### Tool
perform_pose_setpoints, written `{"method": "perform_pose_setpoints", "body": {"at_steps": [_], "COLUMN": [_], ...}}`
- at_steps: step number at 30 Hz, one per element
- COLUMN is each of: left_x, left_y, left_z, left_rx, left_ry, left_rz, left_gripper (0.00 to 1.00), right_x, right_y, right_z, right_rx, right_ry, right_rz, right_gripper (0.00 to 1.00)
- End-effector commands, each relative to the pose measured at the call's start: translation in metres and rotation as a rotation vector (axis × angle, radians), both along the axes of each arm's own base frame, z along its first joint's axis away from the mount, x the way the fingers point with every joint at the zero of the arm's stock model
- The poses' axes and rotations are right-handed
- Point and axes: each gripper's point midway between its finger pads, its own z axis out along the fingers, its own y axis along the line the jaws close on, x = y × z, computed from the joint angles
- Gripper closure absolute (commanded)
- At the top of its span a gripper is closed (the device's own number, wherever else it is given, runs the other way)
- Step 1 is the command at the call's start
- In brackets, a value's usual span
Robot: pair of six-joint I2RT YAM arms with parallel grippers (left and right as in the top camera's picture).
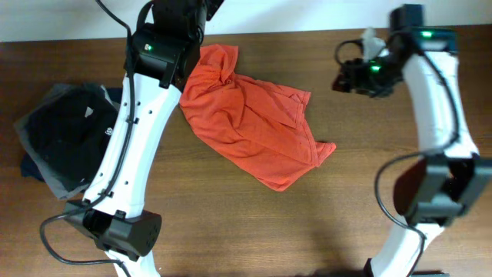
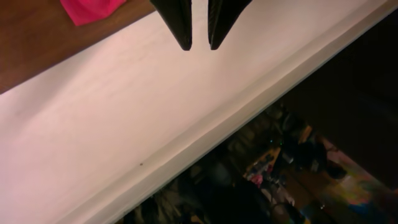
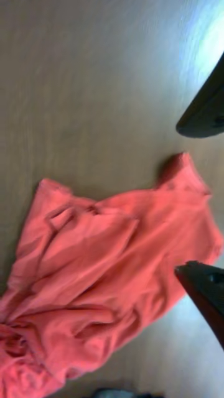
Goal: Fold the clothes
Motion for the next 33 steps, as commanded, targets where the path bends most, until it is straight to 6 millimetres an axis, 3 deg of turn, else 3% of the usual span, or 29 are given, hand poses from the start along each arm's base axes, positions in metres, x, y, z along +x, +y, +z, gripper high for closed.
{"method": "perform_pose_setpoints", "body": {"at_steps": [1,6,10,17,19,21,26,30,33], "left_x": [-0.007,-0.009,-0.011,-0.012,-0.012,-0.012,-0.013,-0.016,-0.019], "left_y": [0.004,0.005,0.005,0.006,0.006,0.006,0.009,0.011,0.013], "left_z": [0.007,-0.003,-0.011,-0.016,-0.016,-0.016,-0.015,-0.010,-0.003], "left_rx": [0.008,0.025,0.038,0.046,0.046,0.047,0.050,0.047,0.043], "left_ry": [-0.004,0.038,0.070,0.091,0.091,0.092,0.091,0.080,0.067], "left_rz": [0.007,0.007,0.007,0.007,0.007,0.007,0.020,0.026,0.030], "left_gripper": [0.86,0.73,0.68,0.66,0.66,0.66,0.66,0.66,0.62], "right_x": [0.012,0.027,0.037,0.037,0.036,0.035,0.035,0.041,0.040], "right_y": [0.020,0.038,0.062,0.083,0.089,0.092,0.091,0.067,0.021], "right_z": [-0.040,-0.094,-0.110,-0.134,-0.137,-0.141,-0.138,-0.114,-0.074], "right_rx": [0.005,0.050,0.130,0.101,0.100,0.081,0.073,0.041,-0.075], "right_ry": [0.070,0.155,0.147,0.173,0.177,0.194,0.197,0.149,0.085], "right_rz": [-0.020,-0.088,-0.047,-0.046,-0.034,-0.063,-0.096,-0.125,-0.184], "right_gripper": [0.37,0.41,0.41,0.41,0.47,0.60,0.92,0.96,0.96]}}
